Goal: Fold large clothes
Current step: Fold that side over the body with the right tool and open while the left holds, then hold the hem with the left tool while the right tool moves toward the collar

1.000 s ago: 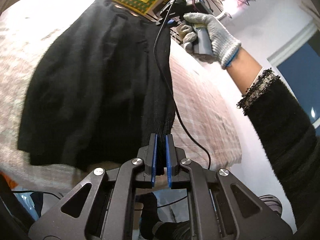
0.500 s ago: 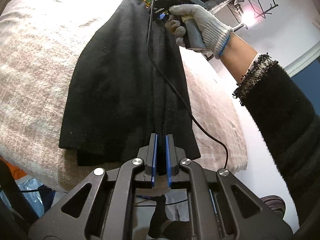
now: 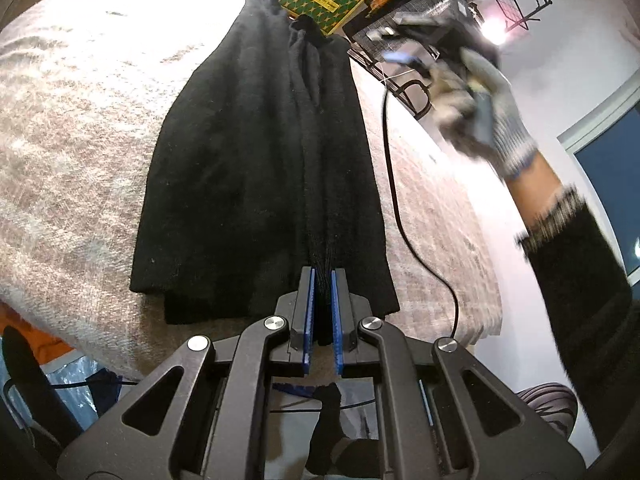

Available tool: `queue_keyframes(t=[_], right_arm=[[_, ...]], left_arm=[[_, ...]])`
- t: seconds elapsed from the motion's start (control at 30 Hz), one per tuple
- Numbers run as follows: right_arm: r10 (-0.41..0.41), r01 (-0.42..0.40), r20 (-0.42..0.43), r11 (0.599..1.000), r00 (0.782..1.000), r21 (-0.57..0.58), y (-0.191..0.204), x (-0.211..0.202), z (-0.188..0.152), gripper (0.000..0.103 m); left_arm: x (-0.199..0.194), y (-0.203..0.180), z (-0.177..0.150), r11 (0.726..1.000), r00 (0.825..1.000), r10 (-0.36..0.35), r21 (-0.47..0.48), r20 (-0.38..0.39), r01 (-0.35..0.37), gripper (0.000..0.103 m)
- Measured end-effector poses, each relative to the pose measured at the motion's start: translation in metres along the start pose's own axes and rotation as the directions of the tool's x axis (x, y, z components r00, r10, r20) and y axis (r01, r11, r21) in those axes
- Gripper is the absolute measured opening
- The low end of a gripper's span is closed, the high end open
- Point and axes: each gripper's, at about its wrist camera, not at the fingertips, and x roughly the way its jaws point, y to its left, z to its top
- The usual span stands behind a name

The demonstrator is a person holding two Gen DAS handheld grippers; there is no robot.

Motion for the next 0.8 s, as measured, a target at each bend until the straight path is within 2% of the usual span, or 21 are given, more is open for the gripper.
queue_keyframes(t=[0.17, 0.27, 0.43, 0.53, 0.63, 0.8], right_arm=[[0.041, -0.042, -0.041, 0.999, 0.998, -0.018, -0.009, -0.032, -0.054, 0.046], [0.07, -0.073, -0.1, 0.997, 0.993, -0.025, -0.012, -0.037, -0.092, 0.046], [0.153, -0.158, -0.204, 0.987, 0.967, -0.006, -0.01, -0.035, -0.157, 0.046], [0.216, -0.214, -0.225, 0.976, 0.95, 0.033, -0.009, -0.036, -0.186, 0.046], [0.291, -0.276, -0.223, 0.956, 0.93, 0.096, -0.008, -0.041, -0.21, 0.046], [0.348, -0.325, -0.204, 0.935, 0.915, 0.138, 0.001, -0.051, -0.24, 0.042]], left_arm=[[-0.005, -0.005, 0.003, 0.999, 0.999, 0.035, 0.012, 0.004, -0.035, 0.006], [-0.014, -0.003, 0.0, 0.998, 0.998, 0.058, 0.003, 0.006, -0.058, 0.006], [-0.027, 0.008, -0.002, 0.997, 0.998, 0.069, -0.019, -0.005, -0.069, 0.006], [-0.029, 0.004, 0.005, 0.999, 0.999, 0.043, -0.022, -0.001, -0.043, 0.006], [-0.022, -0.009, 0.012, 0.998, 0.999, 0.046, 0.045, -0.012, -0.046, 0.006], [0.005, -0.015, 0.022, 0.997, 0.996, 0.044, 0.064, -0.072, -0.039, 0.006]])
